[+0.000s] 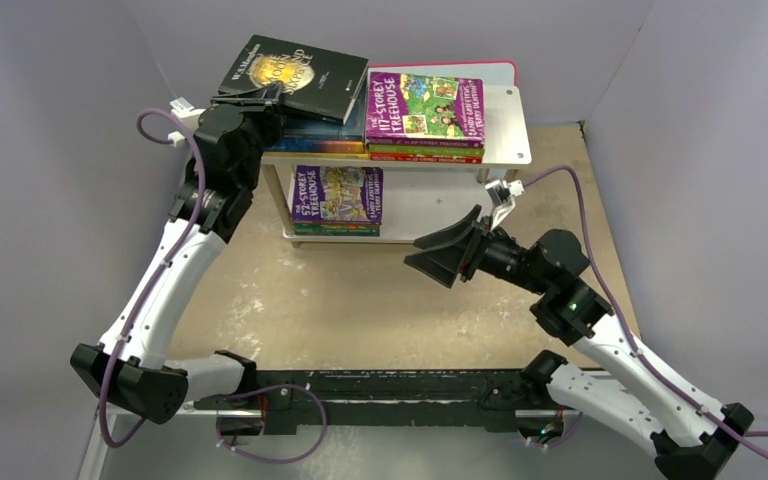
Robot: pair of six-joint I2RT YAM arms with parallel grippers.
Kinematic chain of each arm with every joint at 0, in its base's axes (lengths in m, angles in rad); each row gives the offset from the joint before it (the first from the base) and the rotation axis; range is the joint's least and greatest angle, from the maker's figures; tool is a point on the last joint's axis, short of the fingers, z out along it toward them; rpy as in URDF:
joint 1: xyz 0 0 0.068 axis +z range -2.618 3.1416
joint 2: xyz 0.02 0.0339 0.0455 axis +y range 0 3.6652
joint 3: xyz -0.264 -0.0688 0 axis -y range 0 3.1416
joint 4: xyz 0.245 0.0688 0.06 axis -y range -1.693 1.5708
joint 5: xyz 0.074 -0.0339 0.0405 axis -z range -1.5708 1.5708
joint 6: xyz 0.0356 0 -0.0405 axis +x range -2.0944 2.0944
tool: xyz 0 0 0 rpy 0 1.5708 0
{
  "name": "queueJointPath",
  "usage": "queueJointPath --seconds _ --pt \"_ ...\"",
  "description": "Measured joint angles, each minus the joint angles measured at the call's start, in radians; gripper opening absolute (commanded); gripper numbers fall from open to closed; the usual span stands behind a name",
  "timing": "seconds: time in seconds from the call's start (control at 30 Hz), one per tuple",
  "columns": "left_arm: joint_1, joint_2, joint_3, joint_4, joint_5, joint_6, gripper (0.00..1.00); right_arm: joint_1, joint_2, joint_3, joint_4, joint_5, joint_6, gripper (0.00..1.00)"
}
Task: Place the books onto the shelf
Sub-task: Place the book on the shelf.
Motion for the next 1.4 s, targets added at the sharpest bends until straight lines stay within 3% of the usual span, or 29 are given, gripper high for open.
queueJointPath --seconds 0.13,0.43,0.8,1.03,1.4 --pt "-0.002 -0.01 0.018 -0.048 0.022 0.001 0.45 0.0 0.059 0.088 -0.082 0.051 -0.021 0.78" --pt "-0.003 -0.084 0.051 -0.209 0.063 0.105 0.57 0.0 0.136 0.175 -0.124 0.11 -0.053 0.78" --pt "-0.003 -0.052 0.282 -0.462 0.114 0.533 0.58 0.0 0.158 0.175 -0.14 0.13 -0.054 0.77" --pt "-0.002 0.01 0.282 -0.513 0.194 0.644 0.58 0.0 0.224 0.227 -0.172 0.143 -0.071 0.74" --pt "-0.003 -0.018 0.295 -0.569 0.228 0.755 0.6 0.0 0.44 0.557 -0.28 0.169 -0.217 0.61"
